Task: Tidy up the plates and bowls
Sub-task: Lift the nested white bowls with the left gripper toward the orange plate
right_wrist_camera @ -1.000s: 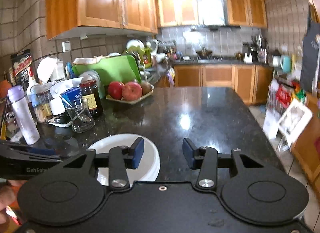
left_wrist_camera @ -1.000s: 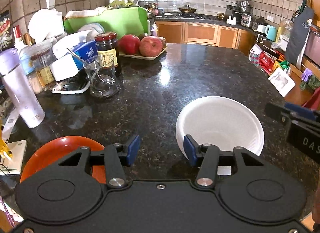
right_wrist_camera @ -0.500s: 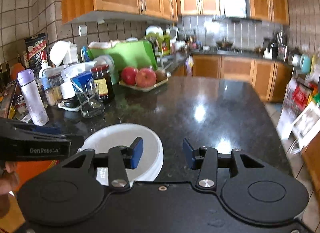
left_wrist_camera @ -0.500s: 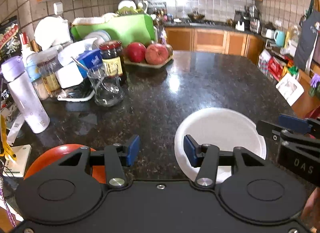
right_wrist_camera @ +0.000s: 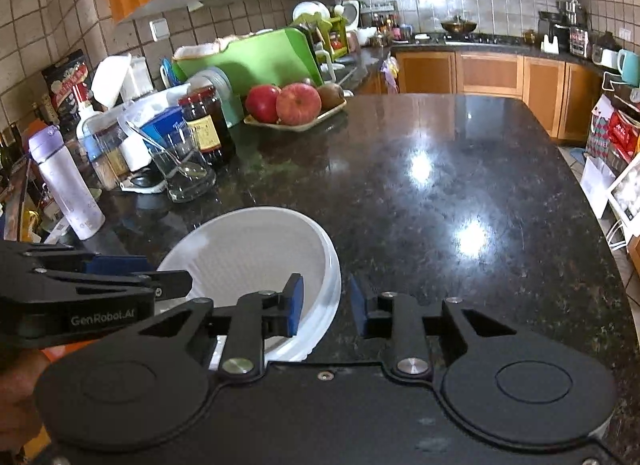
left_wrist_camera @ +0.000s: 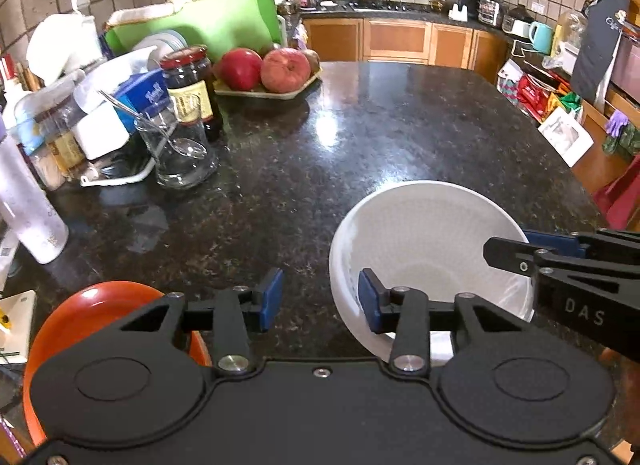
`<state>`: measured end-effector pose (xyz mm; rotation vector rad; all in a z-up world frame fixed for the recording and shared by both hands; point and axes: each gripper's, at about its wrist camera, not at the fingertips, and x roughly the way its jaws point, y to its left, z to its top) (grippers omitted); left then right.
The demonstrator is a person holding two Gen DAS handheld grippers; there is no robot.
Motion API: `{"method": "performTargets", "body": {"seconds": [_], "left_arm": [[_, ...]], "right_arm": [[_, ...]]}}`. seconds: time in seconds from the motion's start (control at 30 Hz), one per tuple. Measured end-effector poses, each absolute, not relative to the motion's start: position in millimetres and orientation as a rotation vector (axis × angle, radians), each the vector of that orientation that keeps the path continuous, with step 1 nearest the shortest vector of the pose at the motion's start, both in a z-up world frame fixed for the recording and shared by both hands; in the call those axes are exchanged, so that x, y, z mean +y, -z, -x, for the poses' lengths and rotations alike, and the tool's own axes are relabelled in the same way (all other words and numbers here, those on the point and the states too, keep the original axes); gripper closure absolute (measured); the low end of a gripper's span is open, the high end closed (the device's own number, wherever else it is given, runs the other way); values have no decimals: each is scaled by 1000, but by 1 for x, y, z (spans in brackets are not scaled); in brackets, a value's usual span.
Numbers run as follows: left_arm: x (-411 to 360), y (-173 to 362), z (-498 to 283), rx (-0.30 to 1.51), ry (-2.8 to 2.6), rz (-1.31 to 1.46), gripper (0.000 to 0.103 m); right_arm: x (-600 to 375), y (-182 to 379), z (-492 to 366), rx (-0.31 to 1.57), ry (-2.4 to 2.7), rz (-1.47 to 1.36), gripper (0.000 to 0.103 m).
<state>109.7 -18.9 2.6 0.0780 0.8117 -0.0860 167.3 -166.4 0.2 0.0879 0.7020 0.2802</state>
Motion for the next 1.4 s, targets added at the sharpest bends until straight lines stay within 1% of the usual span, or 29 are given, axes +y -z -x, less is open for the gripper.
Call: {"method": "performTargets", "body": {"seconds": [0.1, 0.37, 0.47, 0.6, 1.4], "left_arm": [[-19, 1, -113, 827, 110, -75, 57], [-23, 11, -120, 883, 144, -59, 57], [-24, 11, -119, 883, 146, -54, 63], [-25, 10, -118, 880, 140, -56, 71], [-29, -6, -100, 851, 88, -26, 72]], "right_arm": [[-165, 1, -169, 708, -283, -84, 82], [-166, 3, -171, 723, -287, -88, 83], [-167, 2, -171, 721, -294, -95, 84], [-168, 0, -169, 720, -305, -102, 87], [-168, -11, -152, 679, -335, -73, 88]]}}
